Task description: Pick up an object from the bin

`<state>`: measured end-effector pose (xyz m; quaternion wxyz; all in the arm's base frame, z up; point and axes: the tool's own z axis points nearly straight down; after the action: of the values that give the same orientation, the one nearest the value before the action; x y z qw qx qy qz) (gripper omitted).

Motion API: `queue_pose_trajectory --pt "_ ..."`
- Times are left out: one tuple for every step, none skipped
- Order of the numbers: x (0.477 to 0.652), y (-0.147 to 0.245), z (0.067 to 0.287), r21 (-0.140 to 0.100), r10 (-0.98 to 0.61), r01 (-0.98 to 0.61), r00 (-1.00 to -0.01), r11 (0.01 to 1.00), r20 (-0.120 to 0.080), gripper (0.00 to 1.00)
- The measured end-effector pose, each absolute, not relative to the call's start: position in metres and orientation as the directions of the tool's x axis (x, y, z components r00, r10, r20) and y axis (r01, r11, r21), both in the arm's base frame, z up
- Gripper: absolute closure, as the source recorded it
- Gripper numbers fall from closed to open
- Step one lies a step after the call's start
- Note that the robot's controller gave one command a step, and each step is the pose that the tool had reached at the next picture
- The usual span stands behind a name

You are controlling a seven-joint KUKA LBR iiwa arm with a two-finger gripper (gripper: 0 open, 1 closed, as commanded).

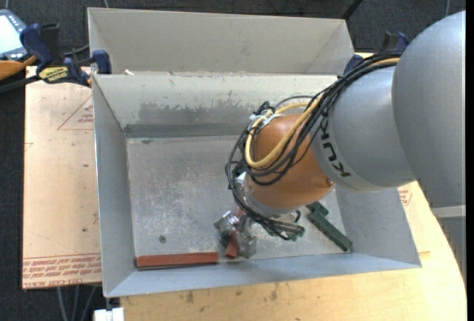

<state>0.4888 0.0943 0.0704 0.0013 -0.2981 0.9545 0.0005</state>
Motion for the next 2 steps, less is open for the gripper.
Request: queue_pose_trajectory --pt "0.527 0.121 0.190 -0.004 -0.595 -0.595 -0.804 0.804 -0.013 1.00" --pt "0.568 0.140 0.186 0.000 -0.494 -0.495 -0.869 0.869 -0.006 1.00"
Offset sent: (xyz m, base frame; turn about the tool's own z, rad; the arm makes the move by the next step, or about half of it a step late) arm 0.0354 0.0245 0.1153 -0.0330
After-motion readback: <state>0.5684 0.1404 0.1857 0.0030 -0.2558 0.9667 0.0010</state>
